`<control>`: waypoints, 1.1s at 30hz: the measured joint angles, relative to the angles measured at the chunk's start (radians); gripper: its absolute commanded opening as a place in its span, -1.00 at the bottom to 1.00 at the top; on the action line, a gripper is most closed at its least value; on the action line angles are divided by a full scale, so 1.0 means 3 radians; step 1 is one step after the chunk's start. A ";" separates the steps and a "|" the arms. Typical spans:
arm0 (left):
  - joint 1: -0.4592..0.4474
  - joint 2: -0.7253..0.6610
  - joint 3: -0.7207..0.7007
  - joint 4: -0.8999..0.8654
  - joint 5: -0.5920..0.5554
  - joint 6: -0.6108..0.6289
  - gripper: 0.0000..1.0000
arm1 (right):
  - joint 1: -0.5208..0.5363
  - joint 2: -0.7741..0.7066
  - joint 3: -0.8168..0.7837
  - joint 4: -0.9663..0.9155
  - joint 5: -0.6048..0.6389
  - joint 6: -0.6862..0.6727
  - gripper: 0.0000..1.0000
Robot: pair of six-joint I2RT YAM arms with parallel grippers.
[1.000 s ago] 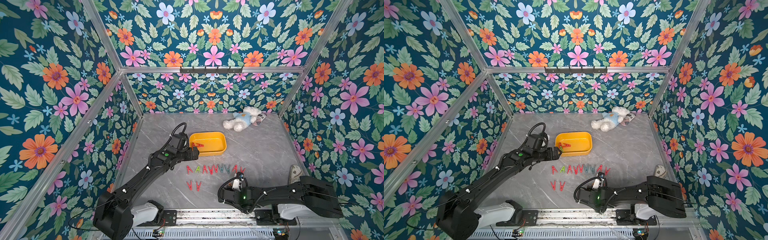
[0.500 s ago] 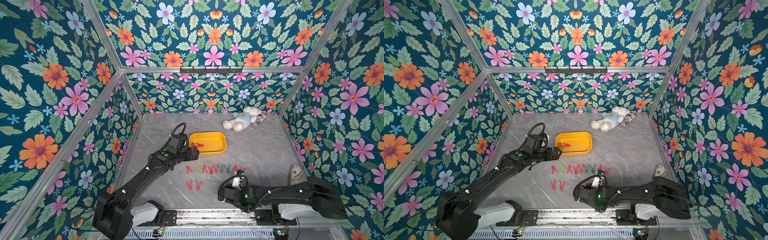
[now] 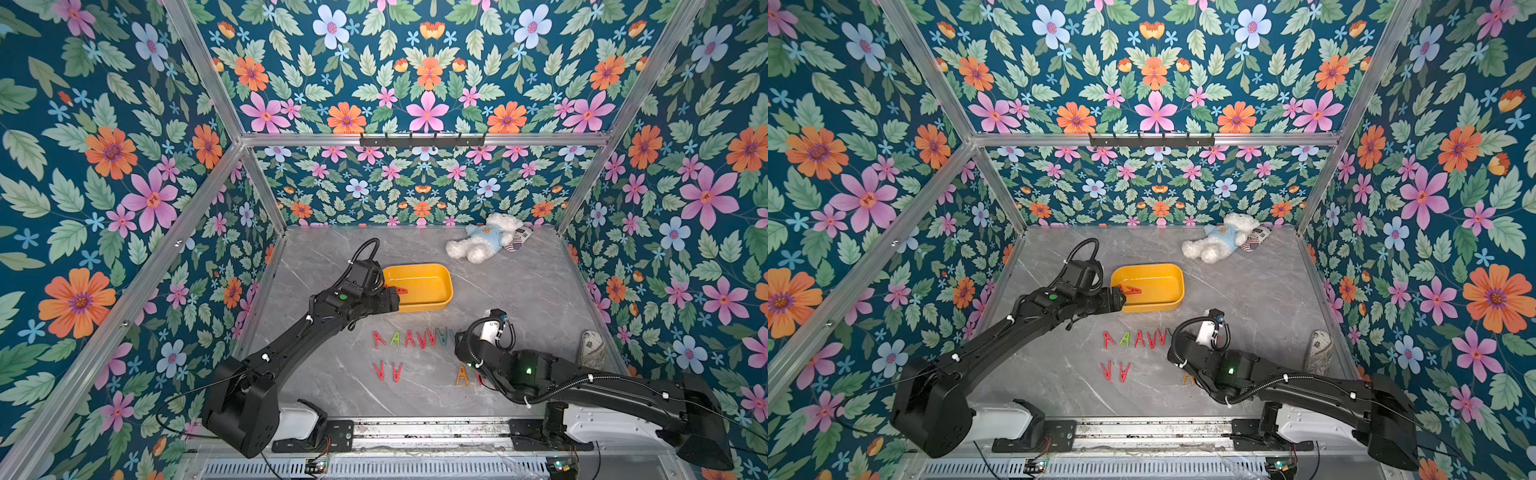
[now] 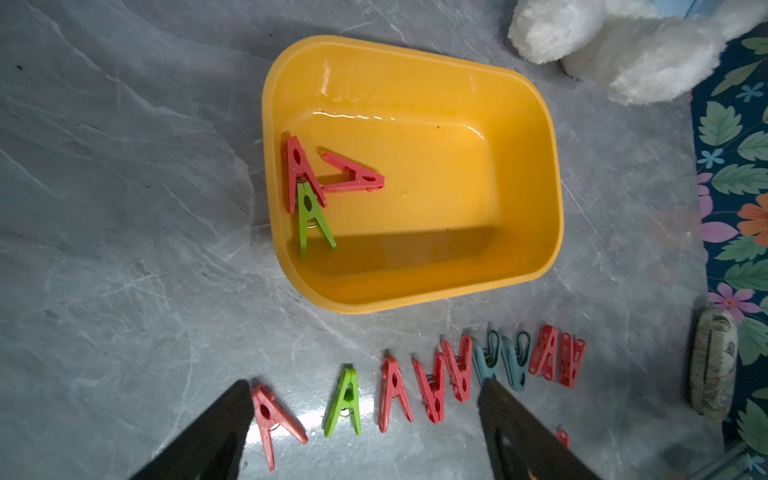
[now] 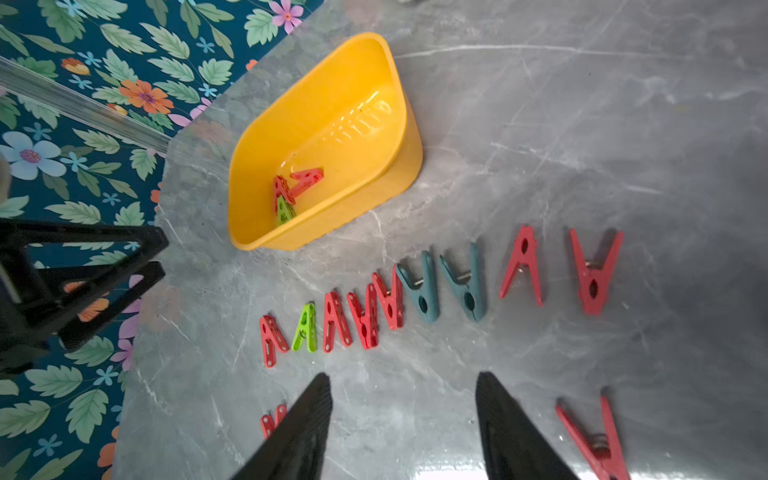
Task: Take the clothespins out of the storage box
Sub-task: Pick up the clothespin from the storage box.
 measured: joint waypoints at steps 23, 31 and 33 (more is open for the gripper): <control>0.0001 0.1695 0.1371 -0.0193 -0.0308 -0.0062 -0.18 | -0.1282 0.0952 0.0778 0.0678 -0.1047 -0.1520 0.99; 0.0058 0.2210 0.1765 -0.0289 -0.0340 -0.0229 -0.21 | -0.1484 0.1078 0.0863 0.0704 -0.1208 -0.1677 0.99; 0.0067 0.2312 0.1845 -0.0306 -0.0338 -0.0247 -0.21 | -0.1535 0.1085 0.0863 0.0704 -0.1214 -0.1690 0.99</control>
